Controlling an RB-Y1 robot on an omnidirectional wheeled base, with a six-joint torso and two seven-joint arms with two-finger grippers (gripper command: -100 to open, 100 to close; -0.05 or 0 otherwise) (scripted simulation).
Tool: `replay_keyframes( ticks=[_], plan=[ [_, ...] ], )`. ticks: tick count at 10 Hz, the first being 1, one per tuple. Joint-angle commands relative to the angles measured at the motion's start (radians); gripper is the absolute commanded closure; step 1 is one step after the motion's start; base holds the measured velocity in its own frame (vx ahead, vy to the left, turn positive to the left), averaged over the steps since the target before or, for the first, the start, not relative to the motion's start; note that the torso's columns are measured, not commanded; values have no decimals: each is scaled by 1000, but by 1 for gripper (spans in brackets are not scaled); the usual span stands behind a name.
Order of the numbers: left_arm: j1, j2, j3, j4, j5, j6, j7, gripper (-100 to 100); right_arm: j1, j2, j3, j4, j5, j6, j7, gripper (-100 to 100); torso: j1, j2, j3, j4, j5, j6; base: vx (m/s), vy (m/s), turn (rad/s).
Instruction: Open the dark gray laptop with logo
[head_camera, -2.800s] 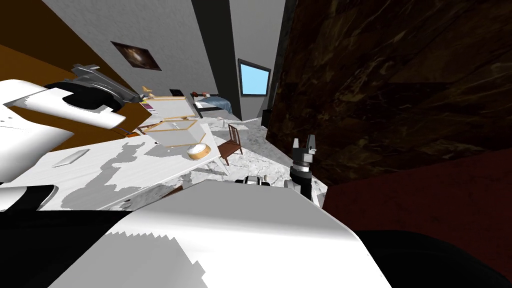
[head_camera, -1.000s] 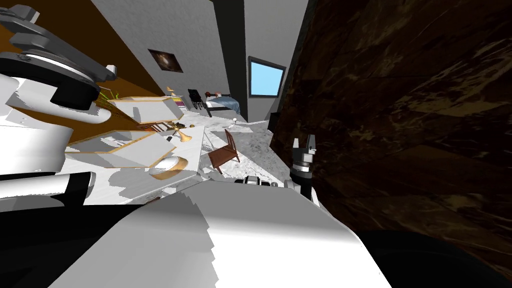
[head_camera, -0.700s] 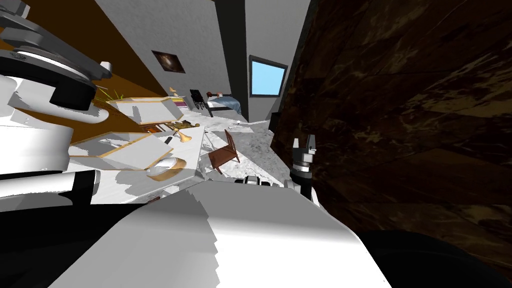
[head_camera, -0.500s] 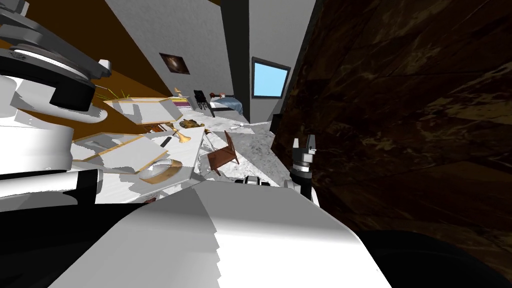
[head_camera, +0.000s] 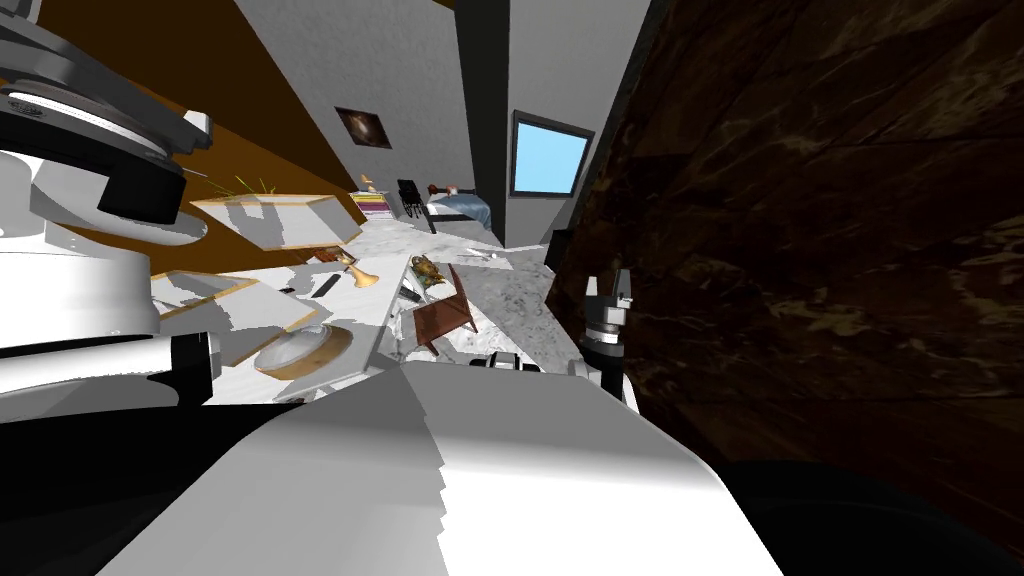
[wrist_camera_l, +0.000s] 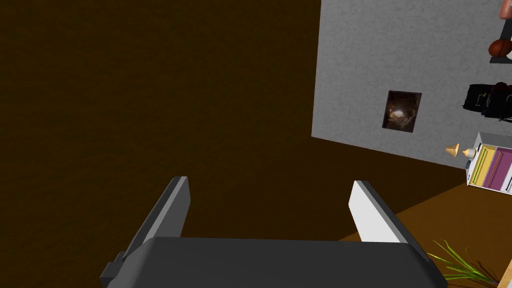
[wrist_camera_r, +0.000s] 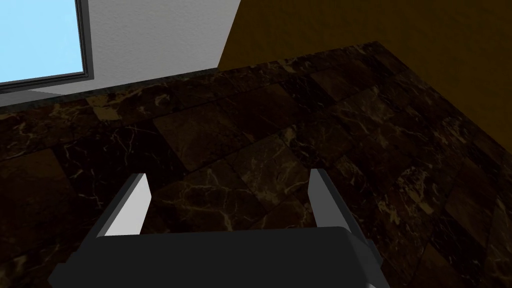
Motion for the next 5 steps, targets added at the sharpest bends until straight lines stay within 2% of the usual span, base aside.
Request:
replay_keyframes(
  ticks=[1, 2, 3, 4, 5],
  plan=[
    [-4, -1, 2, 5, -62, -18, -1, -100, 0, 0, 0, 0, 0, 0, 0, 0, 5, 8, 5, 3, 2, -2, 0, 0, 0],
    [-51, -35, 46, 34, -101, -66, 9, -100, 0, 0, 0, 0, 0, 0, 0, 0, 9, 11, 8, 4, 3, -3, 258, -73, 332],
    [-51, -35, 46, 34, -128, -89, 9, -100, 0, 0, 0, 0, 0, 0, 0, 0, 4, -3, 0, 1, 2, -5, 308, -142, 317],
    [-51, -35, 46, 34, -159, -101, 9, -100, 0, 0, 0, 0, 0, 0, 0, 0, 0, -7, -4, -2, 0, -1, 167, -88, 21],
    [-51, -35, 46, 34, -189, -101, 9, -100, 0, 0, 0, 0, 0, 0, 0, 0, 3, 0, 0, 0, 1, 0, 55, -18, -69]
  ],
)
